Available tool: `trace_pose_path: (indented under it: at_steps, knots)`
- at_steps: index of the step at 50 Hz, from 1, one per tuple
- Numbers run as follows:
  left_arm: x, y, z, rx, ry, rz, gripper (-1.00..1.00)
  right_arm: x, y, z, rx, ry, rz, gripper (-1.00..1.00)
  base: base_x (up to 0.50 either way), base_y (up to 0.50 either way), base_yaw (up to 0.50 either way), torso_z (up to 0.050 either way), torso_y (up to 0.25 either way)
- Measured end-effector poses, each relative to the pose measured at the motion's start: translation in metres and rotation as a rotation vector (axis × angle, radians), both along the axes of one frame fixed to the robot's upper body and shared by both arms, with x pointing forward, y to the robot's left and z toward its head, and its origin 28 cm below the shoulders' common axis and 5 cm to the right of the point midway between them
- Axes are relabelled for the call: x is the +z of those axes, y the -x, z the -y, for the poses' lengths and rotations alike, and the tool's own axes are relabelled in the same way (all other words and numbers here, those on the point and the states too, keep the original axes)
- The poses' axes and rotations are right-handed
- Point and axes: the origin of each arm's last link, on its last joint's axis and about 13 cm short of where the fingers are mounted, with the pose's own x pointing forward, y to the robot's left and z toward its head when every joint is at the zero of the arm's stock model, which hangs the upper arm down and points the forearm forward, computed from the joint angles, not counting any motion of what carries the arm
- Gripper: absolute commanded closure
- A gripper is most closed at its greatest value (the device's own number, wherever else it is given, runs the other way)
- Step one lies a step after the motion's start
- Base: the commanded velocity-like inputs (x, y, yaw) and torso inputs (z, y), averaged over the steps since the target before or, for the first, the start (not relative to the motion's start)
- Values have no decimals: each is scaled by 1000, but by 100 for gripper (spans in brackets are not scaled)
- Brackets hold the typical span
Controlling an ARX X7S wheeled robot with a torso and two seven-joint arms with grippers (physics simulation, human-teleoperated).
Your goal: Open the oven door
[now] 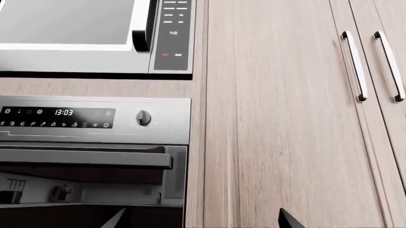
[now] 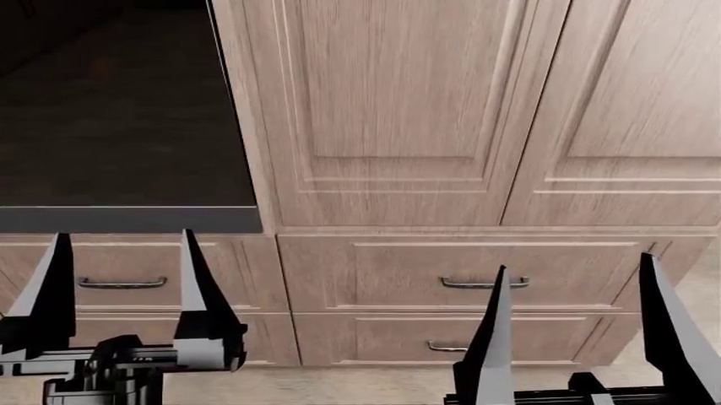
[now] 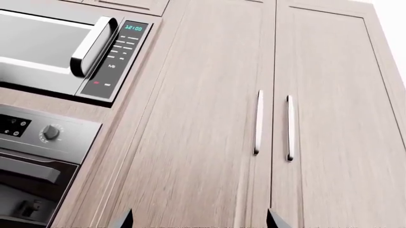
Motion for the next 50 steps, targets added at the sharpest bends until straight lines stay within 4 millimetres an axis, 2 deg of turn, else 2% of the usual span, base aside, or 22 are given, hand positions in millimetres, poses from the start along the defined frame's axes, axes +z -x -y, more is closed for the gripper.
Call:
trace_pose_path:
  at_steps: [36, 50]
  knots:
    - [0, 0, 0, -2, 4, 10, -100, 0, 0, 0, 9, -10, -7, -100, 0, 0, 0, -20, 0]
    - [0, -1, 0, -2, 9, 5, -100, -1, 1, 0, 19, -15, -15, -100, 0, 0, 0, 0, 0]
